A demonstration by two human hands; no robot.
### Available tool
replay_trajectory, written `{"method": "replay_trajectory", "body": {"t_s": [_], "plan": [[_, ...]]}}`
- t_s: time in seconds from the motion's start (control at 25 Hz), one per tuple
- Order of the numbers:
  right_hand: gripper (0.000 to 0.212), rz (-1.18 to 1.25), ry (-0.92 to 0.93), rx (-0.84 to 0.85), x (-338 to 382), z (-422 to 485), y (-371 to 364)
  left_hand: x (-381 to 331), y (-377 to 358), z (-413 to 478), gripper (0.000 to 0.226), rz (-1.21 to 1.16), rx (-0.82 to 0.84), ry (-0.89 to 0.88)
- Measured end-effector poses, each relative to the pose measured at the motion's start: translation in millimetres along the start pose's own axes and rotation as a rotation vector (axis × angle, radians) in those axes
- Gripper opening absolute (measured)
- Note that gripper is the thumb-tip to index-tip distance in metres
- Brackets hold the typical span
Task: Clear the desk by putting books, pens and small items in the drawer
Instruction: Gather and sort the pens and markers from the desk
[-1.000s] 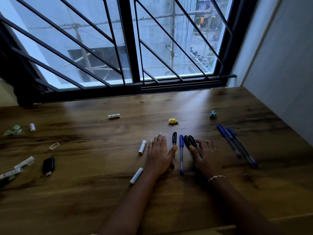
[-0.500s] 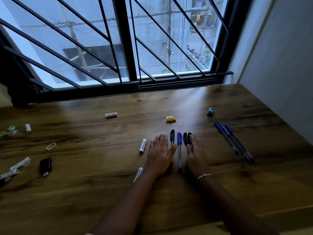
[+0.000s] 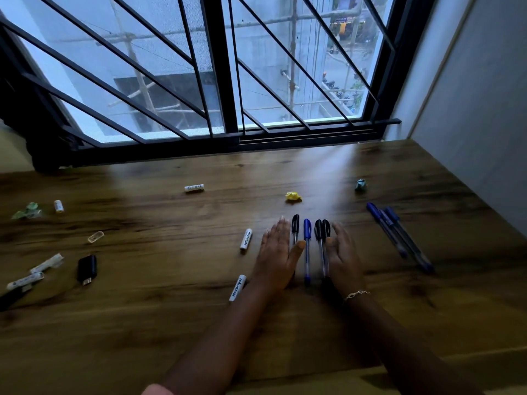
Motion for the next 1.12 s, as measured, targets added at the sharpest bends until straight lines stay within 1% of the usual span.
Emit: {"method": "replay_trajectory", "body": {"t_s": [0.12, 0.32, 0.52, 0.72, 0.8, 0.88, 0.96, 1.0, 1.04, 1.12], "plan": [[0.047, -0.122, 0.043, 0.069, -8, -7, 10, -8, -3, -7, 0.11, 0.01, -0.034, -0.036], [0.055, -0.344, 0.043, 0.132, -23, -8, 23, -24, -7, -14, 0.101, 0.05, -0.083, -0.093], [0.059, -0.557, -0.015, 0.235, -29, -24, 31, -33, -17, -27, 0.105, 0.147, -0.103, -0.105], [0.06, -0.645, -0.021, 0.265, -28, -54, 37, -39, -34, -49, 0.107, 0.177, -0.112, -0.119], [0.06, -0.679, -0.004, 0.262, -29, -72, 37, -45, -46, -65, 0.104, 0.185, -0.109, -0.12], [0.057, -0.713, 0.015, 0.243, -32, -88, 35, -50, -59, -85, 0.092, 0.147, -0.161, -0.142], [0.053, -0.761, 0.026, 0.221, -32, -102, 32, -54, -73, -107, 0.069, -0.001, -0.263, -0.184], [0.051, -0.782, 0.036, 0.213, -32, -109, 29, -56, -82, -117, 0.061, -0.084, -0.315, -0.206], [0.051, -0.793, 0.039, 0.218, -30, -116, 27, -60, -91, -127, 0.057, -0.14, -0.359, -0.226], [0.064, -0.778, 0.067, 0.229, -28, -132, 24, -67, -109, -144, 0.056, -0.222, -0.407, -0.24]]}}
Point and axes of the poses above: each hand's wrist, its own z-axis towards the middle knuckle, its own y-axis out of the back of the hand, x = y × z, the point moved 1 cm from there along z, towards the middle knuckle, and after that the axes turned 15 degrees about x, right-handed, at the moved point
